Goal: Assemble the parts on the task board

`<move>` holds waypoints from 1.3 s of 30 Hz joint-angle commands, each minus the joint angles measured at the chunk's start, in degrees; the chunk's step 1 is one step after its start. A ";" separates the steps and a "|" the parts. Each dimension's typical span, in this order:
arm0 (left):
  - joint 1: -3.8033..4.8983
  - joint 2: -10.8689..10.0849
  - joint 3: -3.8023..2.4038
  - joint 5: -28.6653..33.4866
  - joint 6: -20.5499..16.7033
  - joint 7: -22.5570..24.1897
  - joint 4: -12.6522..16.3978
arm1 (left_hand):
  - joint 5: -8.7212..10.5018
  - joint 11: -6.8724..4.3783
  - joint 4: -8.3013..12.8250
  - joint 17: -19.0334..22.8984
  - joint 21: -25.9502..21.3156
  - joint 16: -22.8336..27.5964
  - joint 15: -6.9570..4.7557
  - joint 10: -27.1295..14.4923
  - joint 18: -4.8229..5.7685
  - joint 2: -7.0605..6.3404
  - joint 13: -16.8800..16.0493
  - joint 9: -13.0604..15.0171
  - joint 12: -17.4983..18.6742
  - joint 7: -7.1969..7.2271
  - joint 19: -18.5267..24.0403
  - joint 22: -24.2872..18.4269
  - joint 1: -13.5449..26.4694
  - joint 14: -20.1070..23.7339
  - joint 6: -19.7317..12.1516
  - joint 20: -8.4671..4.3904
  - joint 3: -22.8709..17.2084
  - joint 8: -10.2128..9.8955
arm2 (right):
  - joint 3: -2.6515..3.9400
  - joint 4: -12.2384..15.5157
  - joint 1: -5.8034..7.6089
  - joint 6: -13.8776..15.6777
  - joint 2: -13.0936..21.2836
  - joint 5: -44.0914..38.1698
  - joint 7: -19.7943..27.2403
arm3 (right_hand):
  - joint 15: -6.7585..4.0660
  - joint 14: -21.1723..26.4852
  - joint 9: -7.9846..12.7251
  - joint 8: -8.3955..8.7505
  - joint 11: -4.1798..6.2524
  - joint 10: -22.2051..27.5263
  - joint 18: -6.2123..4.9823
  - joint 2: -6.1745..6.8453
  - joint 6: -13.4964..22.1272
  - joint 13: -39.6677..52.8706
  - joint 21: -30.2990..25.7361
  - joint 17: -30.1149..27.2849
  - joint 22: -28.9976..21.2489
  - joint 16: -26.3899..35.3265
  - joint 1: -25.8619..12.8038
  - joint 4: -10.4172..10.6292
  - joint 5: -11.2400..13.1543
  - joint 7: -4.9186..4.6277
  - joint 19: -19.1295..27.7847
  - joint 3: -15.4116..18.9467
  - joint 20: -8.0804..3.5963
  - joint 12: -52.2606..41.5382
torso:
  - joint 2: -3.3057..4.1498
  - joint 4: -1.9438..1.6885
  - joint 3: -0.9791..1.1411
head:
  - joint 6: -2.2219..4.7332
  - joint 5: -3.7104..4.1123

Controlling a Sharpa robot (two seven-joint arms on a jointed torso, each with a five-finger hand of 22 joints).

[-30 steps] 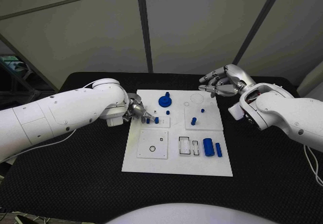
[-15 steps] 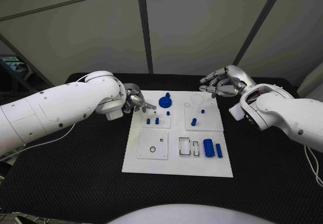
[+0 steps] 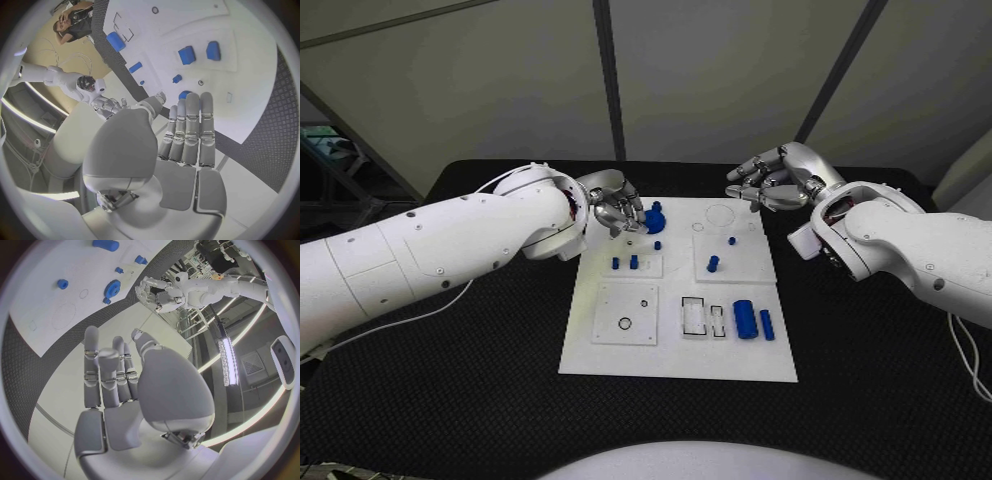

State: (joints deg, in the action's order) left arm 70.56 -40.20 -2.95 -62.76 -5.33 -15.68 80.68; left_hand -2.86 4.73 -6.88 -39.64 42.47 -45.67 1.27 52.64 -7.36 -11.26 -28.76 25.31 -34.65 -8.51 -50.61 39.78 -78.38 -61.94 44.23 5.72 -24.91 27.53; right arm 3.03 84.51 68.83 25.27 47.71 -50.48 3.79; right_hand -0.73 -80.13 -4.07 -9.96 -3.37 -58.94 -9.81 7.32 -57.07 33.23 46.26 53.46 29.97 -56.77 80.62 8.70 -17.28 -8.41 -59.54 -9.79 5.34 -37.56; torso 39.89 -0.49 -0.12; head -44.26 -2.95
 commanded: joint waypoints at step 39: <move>-2.79 6.92 3.38 -23.25 -5.52 19.26 -10.25 | 0.16 -0.47 6.06 -11.20 5.83 -18.68 -0.93 4.44 -2.95 -2.82 13.07 -13.66 8.74 1.39 -6.89 4.72 0.40 -12.43 12.29 0.68 -1.96 -10.90 | 0.03 0.21 0.04 1.17 -0.52 -4.68 1.42 | 0.56 -0.10 0.08 0.23 -1.01 -3.63 -0.70 1.65 0.71 -14.18 -2.36 -4.06 -1.12 6.76 0.46 0.69 -0.14 -0.69 -1.43 -3.98 0.62 15.09 | -0.01 -0.02 -0.03 | 0.77 1.08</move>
State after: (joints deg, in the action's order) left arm 67.70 -33.43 0.46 -85.14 -11.85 2.96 70.59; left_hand -2.85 4.31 -1.17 -50.72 48.11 -64.19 0.34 56.75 -11.38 -14.30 -15.77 11.70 -26.07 -7.15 -57.13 44.45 -78.40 -73.97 56.12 6.46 -26.94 16.81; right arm 3.03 84.62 68.79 25.94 47.25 -54.75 4.80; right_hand -0.30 -79.94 -4.03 -9.96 -4.30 -62.14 -9.80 8.36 -56.67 19.10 44.07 49.45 28.91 -50.38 81.04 9.40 -17.27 -8.81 -60.53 -13.34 5.92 -22.77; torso 39.87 -0.51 -0.15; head -43.47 -1.80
